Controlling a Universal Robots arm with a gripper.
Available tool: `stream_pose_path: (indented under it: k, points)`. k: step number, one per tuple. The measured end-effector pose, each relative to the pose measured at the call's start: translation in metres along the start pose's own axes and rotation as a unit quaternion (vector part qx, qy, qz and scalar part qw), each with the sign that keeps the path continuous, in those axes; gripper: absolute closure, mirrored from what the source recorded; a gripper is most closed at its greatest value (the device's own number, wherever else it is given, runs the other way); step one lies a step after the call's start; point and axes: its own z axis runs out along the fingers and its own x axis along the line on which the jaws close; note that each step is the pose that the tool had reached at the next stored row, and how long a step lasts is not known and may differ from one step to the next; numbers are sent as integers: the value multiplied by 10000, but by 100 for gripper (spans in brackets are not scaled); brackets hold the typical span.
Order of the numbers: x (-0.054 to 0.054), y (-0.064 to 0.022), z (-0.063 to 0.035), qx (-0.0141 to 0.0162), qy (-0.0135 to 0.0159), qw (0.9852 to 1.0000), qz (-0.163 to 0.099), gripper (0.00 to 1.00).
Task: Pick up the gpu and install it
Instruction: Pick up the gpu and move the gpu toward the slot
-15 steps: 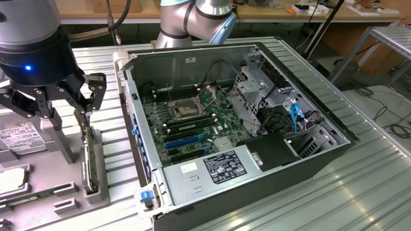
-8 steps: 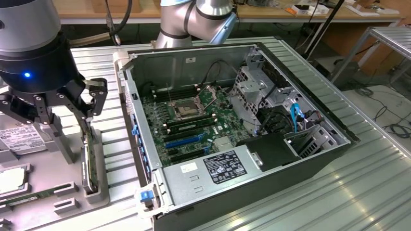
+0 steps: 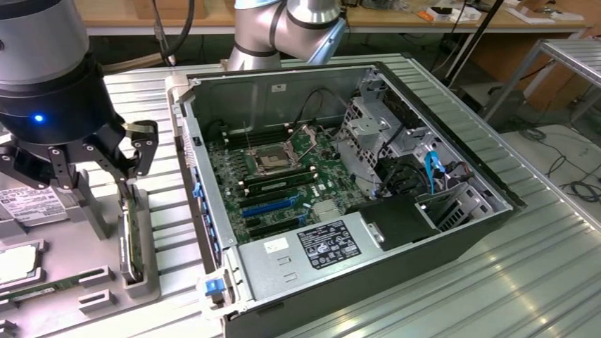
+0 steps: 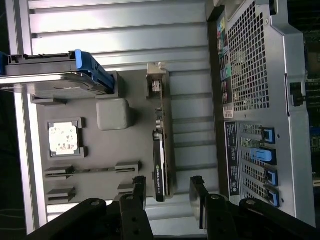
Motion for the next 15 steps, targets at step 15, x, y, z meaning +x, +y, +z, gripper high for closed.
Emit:
stream_pose_path:
  k: [15]
  points:
    - [3, -12, 122, -1, -13, 10000, -1, 52]
